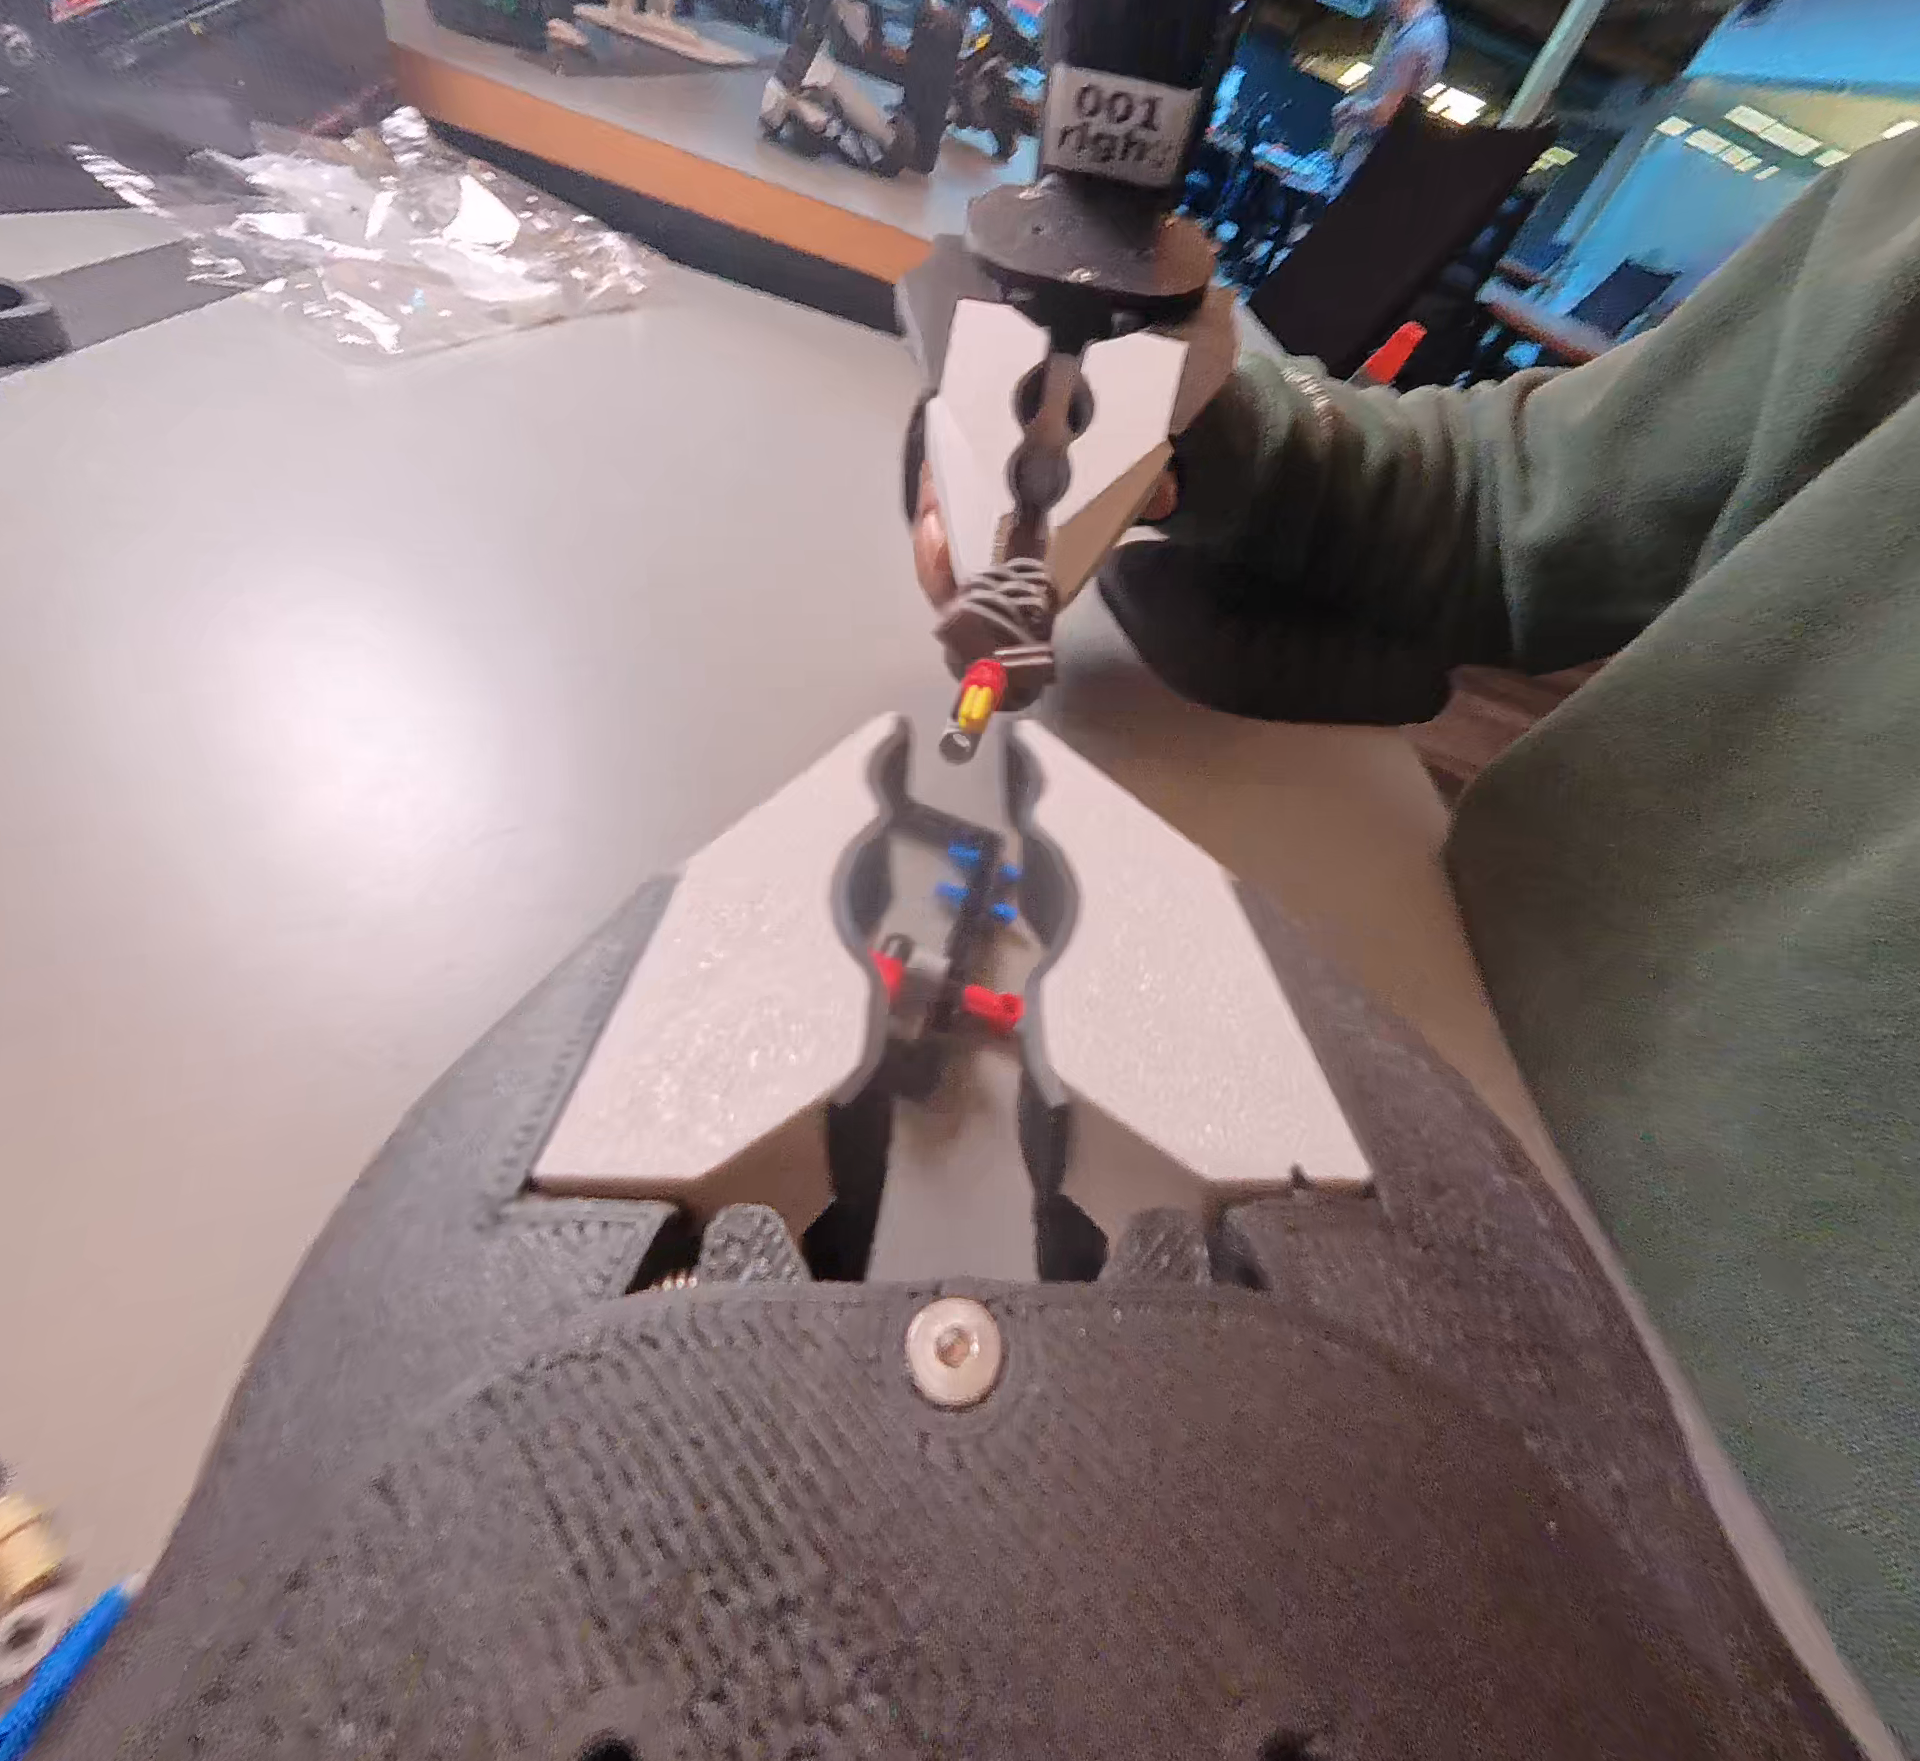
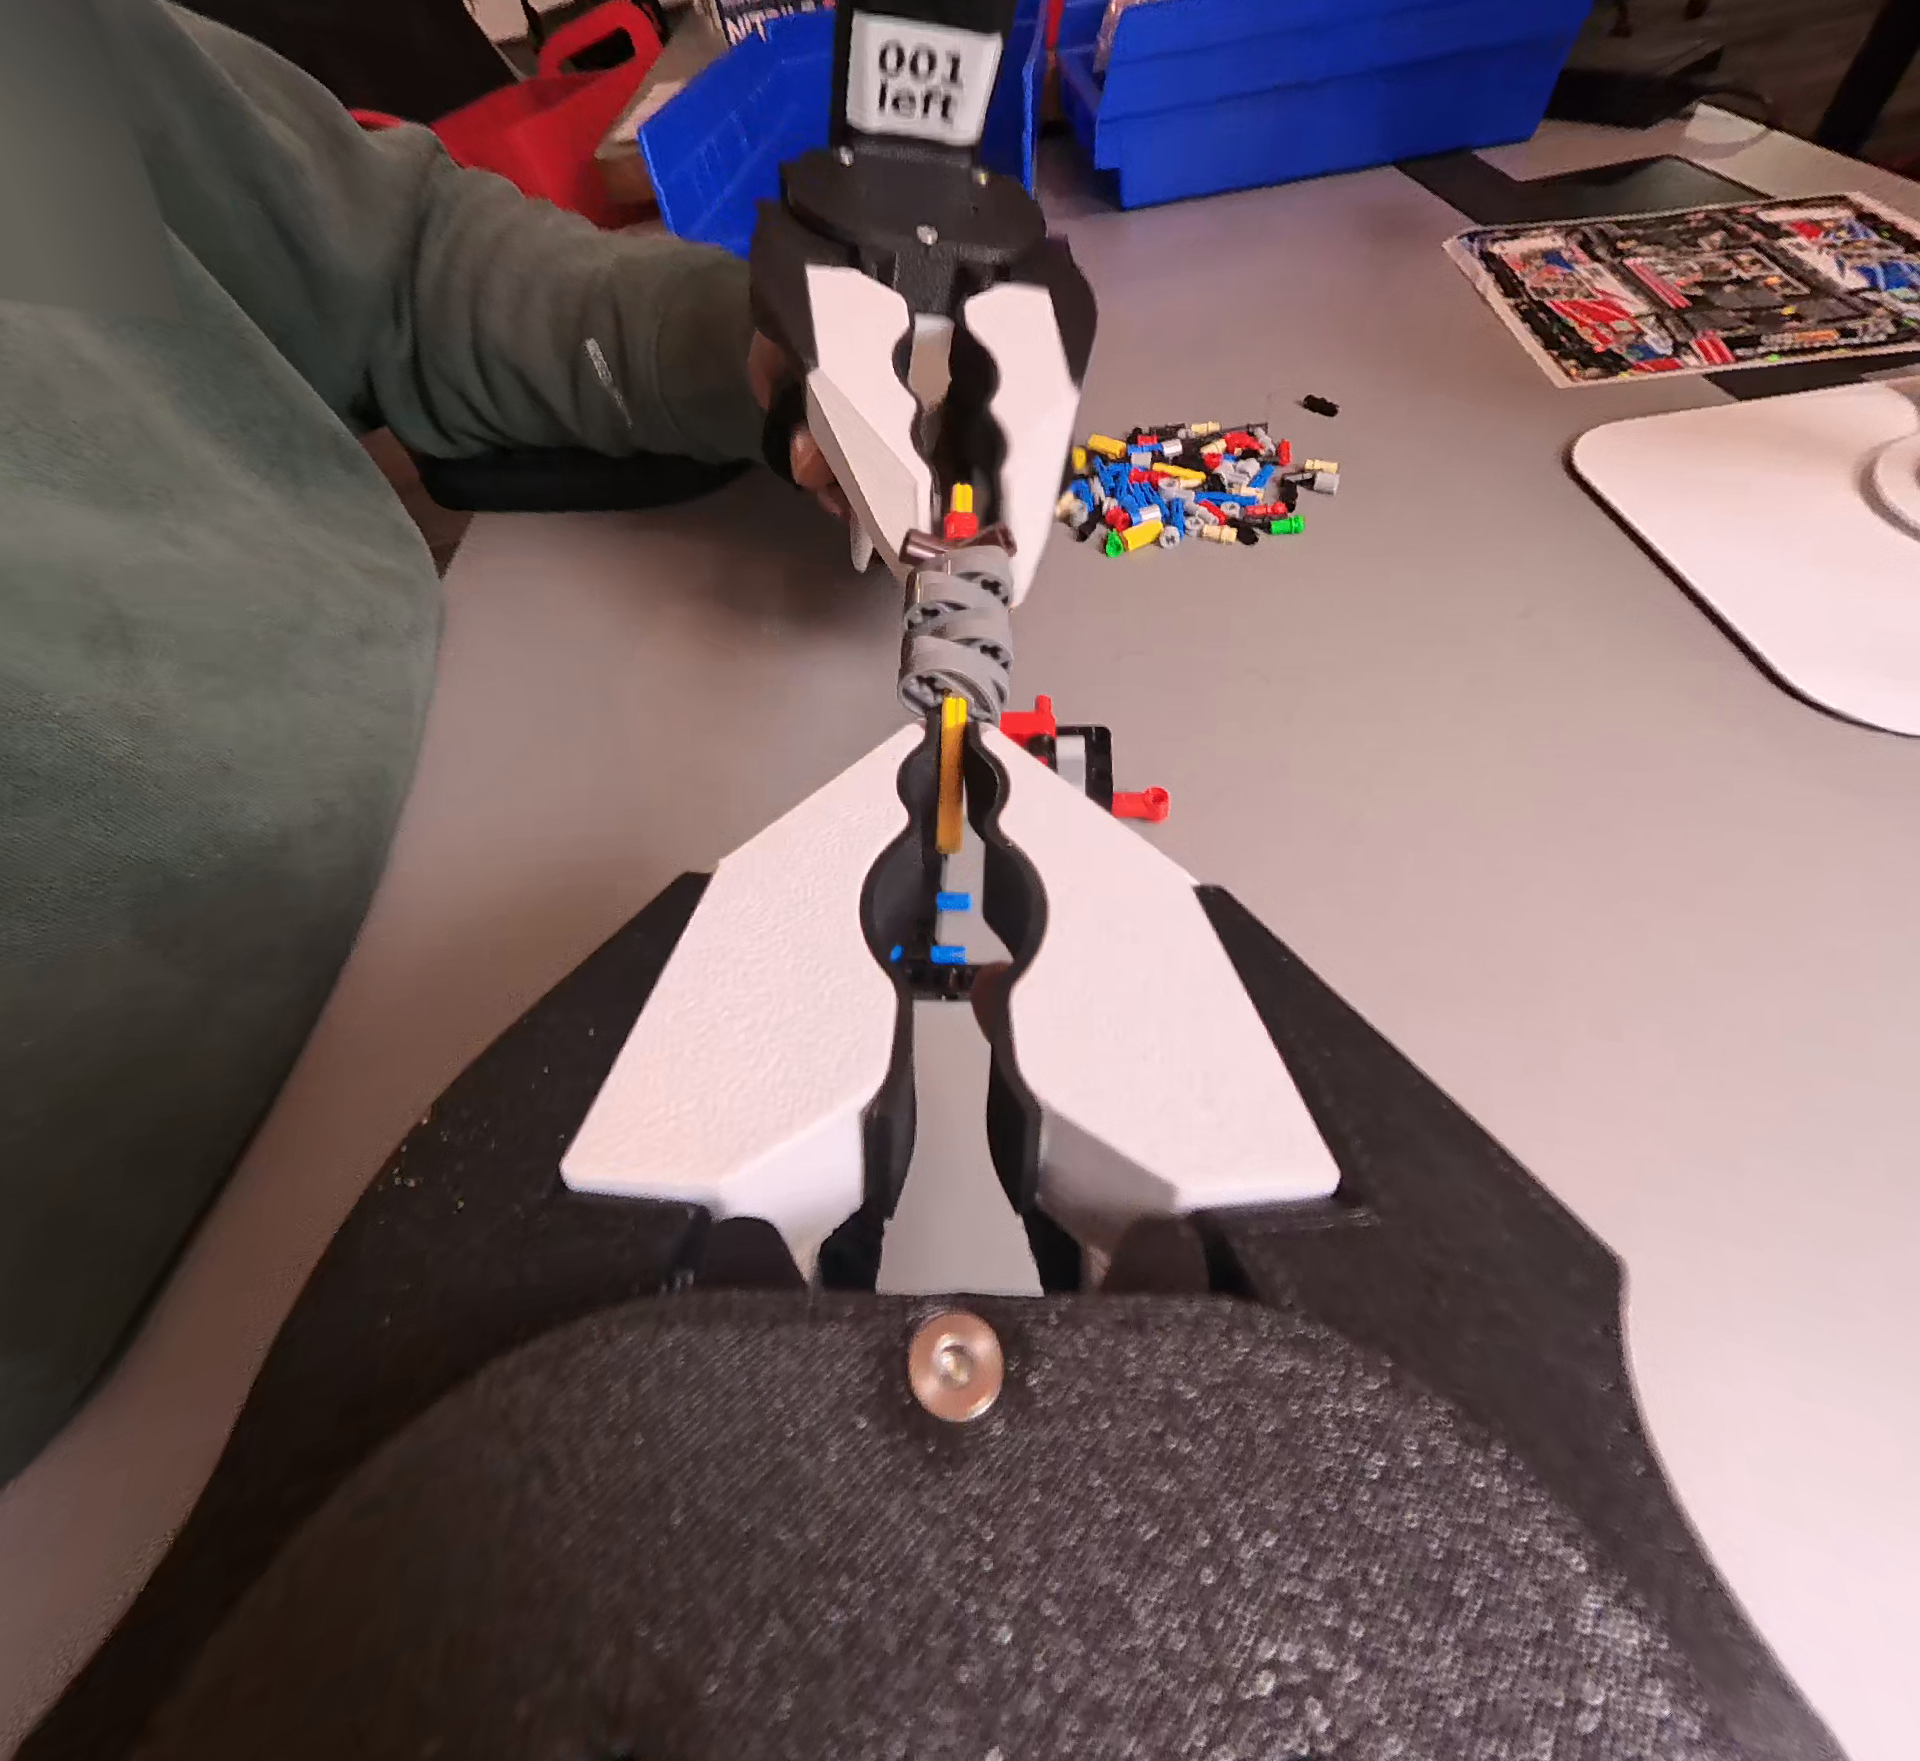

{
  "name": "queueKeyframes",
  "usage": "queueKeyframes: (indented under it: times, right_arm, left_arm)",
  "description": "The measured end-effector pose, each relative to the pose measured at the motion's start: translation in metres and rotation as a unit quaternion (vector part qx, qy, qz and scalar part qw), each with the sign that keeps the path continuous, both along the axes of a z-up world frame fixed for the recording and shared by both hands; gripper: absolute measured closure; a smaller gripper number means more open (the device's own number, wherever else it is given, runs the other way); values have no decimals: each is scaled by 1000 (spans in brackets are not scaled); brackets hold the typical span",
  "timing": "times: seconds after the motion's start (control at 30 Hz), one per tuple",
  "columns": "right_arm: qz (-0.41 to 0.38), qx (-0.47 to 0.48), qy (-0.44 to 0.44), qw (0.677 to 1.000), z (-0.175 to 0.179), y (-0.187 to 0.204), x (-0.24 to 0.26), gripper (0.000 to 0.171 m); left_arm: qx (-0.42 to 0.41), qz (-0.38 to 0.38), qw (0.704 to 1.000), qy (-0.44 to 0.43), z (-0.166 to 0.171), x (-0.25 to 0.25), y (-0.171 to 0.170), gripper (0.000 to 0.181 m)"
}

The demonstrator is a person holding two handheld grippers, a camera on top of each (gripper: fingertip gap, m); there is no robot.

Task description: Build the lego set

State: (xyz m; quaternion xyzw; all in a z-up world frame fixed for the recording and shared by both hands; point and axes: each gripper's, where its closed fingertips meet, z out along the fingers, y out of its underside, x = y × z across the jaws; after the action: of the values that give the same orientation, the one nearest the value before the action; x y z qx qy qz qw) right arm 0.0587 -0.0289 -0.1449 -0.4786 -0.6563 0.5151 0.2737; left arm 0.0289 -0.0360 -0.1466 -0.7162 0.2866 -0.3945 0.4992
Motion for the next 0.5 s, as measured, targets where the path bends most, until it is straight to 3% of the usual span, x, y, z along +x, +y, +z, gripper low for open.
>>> queueKeyframes:
  times: [0.07, 0.17, 0.5]
  right_arm:
    - [-13, 18, -24, 999, -9, 6, 1, 169]
    - [-21, 53, -67, 996, -27, 10, 6, 169]
    - [-13, 79, -138, 987, -61, 7, 6, 169]
  left_arm:
    - [0, 15, 999, 37, -8, -13, 4, 137]
    - [-9, 5, 994, 109, -32, -29, 1, 123]
    - [0, -42, 977, 208, -62, -19, -4, 142]
